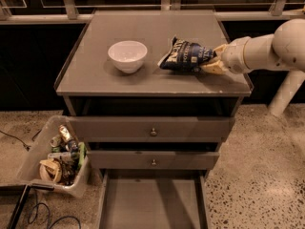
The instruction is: Pick blue chip bag from bottom drawer and place on counter
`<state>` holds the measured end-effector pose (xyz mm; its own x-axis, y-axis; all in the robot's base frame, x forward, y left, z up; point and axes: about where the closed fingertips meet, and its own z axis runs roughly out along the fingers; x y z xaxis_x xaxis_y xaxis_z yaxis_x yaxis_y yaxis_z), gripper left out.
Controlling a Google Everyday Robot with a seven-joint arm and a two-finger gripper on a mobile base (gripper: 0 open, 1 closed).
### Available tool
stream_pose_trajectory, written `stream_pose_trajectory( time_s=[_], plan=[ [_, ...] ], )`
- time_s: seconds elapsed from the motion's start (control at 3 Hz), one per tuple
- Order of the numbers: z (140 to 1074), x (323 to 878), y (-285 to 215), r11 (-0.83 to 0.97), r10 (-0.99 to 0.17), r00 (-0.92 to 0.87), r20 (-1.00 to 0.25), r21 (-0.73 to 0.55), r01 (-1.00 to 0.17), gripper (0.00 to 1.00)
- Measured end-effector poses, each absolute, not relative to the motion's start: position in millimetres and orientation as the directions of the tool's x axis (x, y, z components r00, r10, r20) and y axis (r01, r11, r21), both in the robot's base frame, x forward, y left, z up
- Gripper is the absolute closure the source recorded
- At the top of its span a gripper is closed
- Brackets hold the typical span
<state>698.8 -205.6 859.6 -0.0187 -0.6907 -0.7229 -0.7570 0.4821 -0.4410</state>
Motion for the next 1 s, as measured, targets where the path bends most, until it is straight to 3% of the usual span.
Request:
stream_pose_trajectory(
  time_s=[0.33, 1.0],
  plan=[
    [858.4, 698.8, -205.1, 0.481, -0.690, -0.020, -0.723, -0.439, -0.759, 0.81],
    [858.4, 698.8, -205.1, 0.481, -0.690, -0.019, -0.723, -0.439, -0.759, 0.35]
  ],
)
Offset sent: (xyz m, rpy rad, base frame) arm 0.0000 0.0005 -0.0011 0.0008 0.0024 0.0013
